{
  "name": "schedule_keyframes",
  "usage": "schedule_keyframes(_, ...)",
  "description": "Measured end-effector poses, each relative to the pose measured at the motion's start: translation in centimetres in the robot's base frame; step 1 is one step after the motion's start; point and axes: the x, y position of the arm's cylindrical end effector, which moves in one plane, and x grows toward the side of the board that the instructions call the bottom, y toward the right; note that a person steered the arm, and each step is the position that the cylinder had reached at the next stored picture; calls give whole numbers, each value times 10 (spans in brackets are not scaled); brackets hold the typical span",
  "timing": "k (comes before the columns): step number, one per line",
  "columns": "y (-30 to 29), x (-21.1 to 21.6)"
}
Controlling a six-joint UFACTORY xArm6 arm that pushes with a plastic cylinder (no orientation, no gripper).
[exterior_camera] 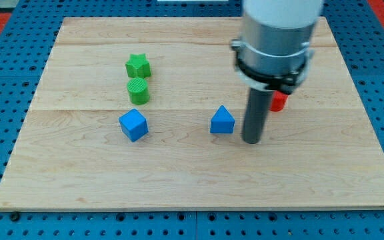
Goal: Push the green circle to the left of the blue cube
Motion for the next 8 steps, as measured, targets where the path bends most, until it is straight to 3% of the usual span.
schedule_keyframes(2,-19,-56)
schedule_keyframes(4,-113,-106)
schedule_keyframes(6,-279,-95)
schedule_keyframes(7,-267,-115)
schedule_keyframes(8,-337,-106)
